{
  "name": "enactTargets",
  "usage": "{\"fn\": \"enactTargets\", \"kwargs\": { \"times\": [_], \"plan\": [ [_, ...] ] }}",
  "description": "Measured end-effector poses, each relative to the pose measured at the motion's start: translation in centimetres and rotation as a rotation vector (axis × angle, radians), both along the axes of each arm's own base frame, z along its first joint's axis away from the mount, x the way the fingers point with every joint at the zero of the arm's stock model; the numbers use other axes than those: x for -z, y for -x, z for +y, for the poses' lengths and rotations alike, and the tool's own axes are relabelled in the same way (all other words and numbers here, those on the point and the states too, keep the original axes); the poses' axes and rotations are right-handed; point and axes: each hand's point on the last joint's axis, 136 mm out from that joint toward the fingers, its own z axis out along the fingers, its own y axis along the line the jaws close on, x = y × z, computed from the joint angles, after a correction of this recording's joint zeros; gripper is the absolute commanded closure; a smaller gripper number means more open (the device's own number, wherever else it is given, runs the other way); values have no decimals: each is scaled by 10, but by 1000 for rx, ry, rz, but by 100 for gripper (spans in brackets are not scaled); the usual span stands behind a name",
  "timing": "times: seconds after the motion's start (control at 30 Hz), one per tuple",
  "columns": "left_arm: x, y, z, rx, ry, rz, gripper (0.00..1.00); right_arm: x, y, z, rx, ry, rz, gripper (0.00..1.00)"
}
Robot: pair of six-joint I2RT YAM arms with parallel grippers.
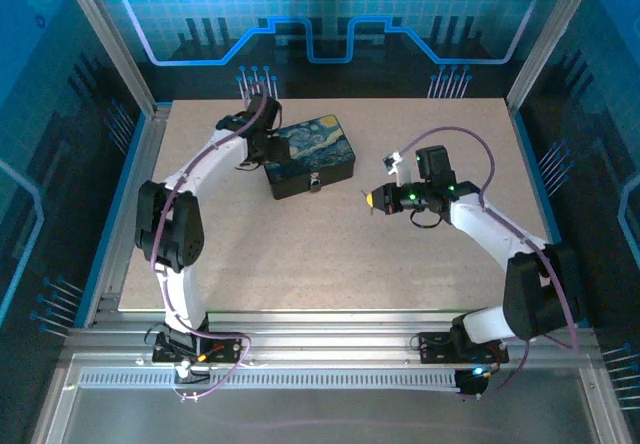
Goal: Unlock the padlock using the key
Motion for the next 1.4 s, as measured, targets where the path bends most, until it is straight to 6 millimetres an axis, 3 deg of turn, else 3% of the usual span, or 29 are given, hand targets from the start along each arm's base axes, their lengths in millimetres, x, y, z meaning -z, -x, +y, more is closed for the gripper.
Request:
{"fn": "enactTargets", "kwargs": {
  "times": [0.2,0.3,0.37,0.63,0.77,0.87,1.03,1.13,1.27,1.4],
  "plan": [
    [17,-26,31,-76,134,-6,21,-17,-77,-3,103,16,-94,100],
    [18,-40,29,-70,166,-29,21,-23,-113,-1,136,13,-131,100],
    [16,-51,25,-58,183,-54,21,-23,-127,2,145,8,-140,100],
    [2,-111,19,75,132,-214,20,-16,-131,3,147,8,-125,100],
    [5,-143,14,157,143,-258,19,-1,-115,7,129,21,-80,100],
    [17,-156,12,210,164,-249,20,4,-100,15,103,32,-49,100],
    [44,-142,0,299,229,-162,27,-11,-85,20,74,35,-65,100],
    [45,-127,-6,337,263,-156,33,-23,-81,19,69,35,-87,100],
    [45,-84,-10,365,271,-111,41,-29,-75,17,64,36,-96,100],
    [46,-40,-17,379,245,-73,41,-26,-61,13,60,45,-84,100]
  ]
}}
